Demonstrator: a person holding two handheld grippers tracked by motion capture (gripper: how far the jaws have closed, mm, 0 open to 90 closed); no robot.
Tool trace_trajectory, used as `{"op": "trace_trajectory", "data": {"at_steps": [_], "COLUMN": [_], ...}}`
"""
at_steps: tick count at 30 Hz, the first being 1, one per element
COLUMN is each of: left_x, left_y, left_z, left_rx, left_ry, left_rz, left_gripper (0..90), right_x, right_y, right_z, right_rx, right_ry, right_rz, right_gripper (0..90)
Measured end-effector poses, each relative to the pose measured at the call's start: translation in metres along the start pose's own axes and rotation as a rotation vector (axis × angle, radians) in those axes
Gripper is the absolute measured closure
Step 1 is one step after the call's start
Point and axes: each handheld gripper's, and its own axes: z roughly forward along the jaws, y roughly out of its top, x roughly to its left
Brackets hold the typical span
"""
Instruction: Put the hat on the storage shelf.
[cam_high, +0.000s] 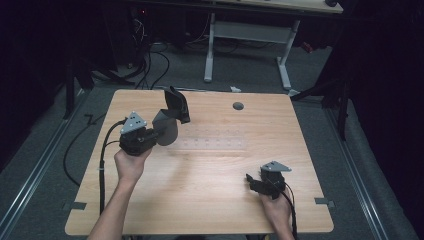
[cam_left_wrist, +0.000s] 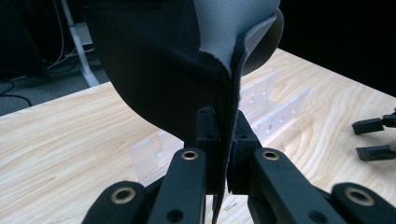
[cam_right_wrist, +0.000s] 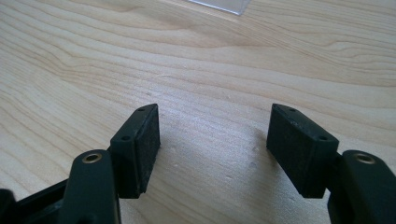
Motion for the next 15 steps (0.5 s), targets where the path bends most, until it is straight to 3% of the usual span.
{"op": "trace_trajectory", "data": {"at_steps": [6,15], "left_x": [0.005,0.011], "left_y": [-0.003,-0.006], "left_z": [0.009,0.019], "left_rx": [0.012,-0.001], "left_ry": [0.027,0.040], "left_rz": [0.030,0.024], "left_gripper": [86.4,86.5], "right_x": [0.000,0.000], "right_y": [0.000,0.000], "right_z": [0.000,0.000], "right_rx": [-0.001,-0.001], "right_ry": [0.000,0.001], "right_rz": [-0.002,-0.002], "right_gripper": [35.0,35.0]}}
